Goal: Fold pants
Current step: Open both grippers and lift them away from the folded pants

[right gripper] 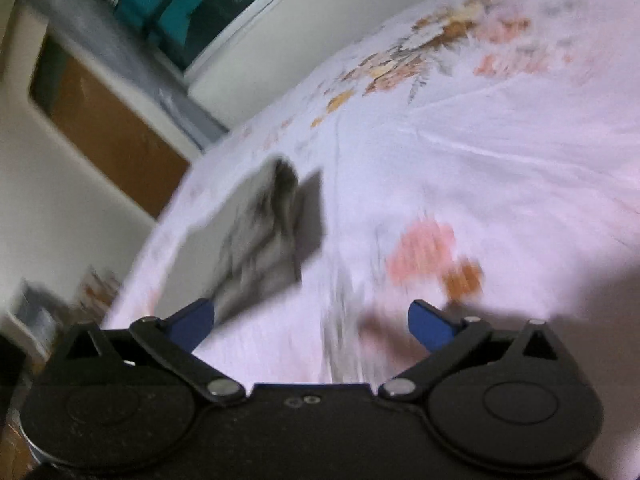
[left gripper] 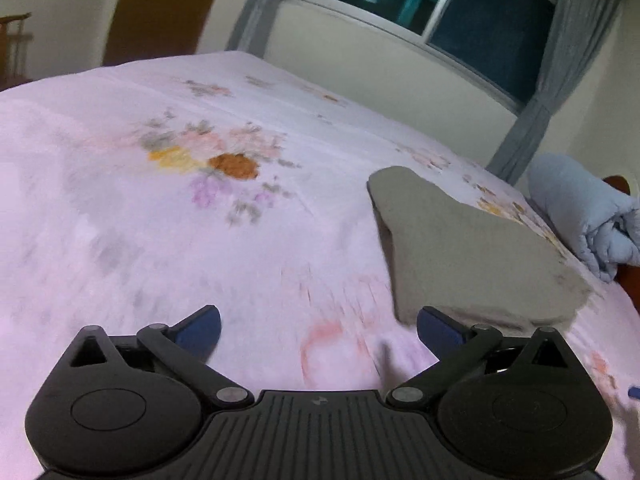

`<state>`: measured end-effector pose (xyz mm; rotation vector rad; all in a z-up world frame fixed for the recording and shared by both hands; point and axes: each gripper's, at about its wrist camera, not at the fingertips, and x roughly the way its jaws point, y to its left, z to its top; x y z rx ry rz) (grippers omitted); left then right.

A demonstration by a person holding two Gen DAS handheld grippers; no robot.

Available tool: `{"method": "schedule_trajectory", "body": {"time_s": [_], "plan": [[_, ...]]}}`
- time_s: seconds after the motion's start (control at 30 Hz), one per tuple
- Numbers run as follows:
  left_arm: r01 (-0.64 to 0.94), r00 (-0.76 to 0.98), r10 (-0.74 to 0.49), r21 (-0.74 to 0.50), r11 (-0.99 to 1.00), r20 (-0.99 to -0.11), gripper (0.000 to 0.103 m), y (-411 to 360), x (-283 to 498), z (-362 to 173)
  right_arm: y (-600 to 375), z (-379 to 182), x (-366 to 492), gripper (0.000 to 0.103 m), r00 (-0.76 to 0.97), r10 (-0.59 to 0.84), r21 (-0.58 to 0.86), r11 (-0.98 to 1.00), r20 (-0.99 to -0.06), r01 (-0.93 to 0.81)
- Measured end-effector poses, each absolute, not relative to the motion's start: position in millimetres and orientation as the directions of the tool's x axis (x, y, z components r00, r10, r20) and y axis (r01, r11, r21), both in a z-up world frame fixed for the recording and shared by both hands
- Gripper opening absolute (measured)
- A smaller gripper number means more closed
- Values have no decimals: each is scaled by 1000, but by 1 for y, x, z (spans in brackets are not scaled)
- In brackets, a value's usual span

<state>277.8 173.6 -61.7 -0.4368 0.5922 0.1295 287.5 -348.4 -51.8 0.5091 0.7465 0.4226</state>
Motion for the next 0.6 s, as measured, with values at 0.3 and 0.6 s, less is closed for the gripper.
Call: {"method": "schedule_trajectory", "body": {"time_s": [0.3,0.6], "plan": [[-46,922,-78,-307,951,-379,103,92,142,3,-267,-5,132,97,866,278,149,960,-415,-237],[-82,946,59,-60,995,-319,103,23,45,5,-239,-3,40,97,913,284,16,956,-293,-292]]}}
